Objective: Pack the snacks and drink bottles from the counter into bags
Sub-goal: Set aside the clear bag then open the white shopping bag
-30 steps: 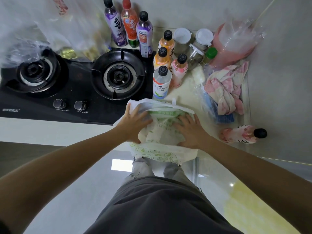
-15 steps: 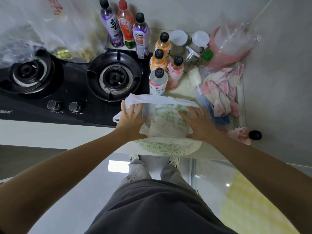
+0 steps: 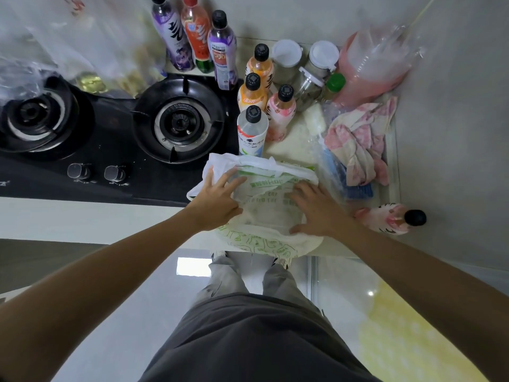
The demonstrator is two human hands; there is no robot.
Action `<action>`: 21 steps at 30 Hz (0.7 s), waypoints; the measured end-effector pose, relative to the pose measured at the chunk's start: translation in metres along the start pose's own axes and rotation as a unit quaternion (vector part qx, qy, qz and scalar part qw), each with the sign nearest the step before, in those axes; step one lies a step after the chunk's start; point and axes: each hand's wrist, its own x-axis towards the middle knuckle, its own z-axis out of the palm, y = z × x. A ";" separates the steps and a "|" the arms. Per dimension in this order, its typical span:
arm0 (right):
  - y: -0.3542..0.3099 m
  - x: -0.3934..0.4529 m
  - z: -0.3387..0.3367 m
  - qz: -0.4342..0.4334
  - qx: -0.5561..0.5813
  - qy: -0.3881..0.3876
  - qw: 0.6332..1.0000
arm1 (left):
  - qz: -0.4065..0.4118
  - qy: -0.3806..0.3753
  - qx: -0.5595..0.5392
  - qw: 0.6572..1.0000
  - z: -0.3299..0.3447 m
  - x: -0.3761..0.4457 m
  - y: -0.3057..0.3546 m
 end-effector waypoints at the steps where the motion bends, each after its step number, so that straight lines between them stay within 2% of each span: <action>1: 0.002 -0.001 0.001 -0.001 -0.001 -0.006 1.000 | -0.005 0.011 -0.011 1.000 0.001 0.001 0.001; 5: 0.015 -0.006 0.003 0.006 -0.011 -0.030 0.999 | -0.026 0.051 -0.053 0.997 0.007 0.006 0.000; 8: 0.017 -0.006 0.002 0.017 0.005 -0.029 0.999 | -0.064 0.010 -0.044 0.997 0.004 0.012 0.002; 11: 0.016 -0.002 -0.002 0.026 -0.005 0.010 1.000 | -0.093 -0.046 -0.002 0.995 0.002 0.016 0.008; 21: 0.013 -0.012 0.010 0.040 -0.069 -0.029 0.996 | -0.202 -0.048 0.025 0.978 0.011 0.024 0.018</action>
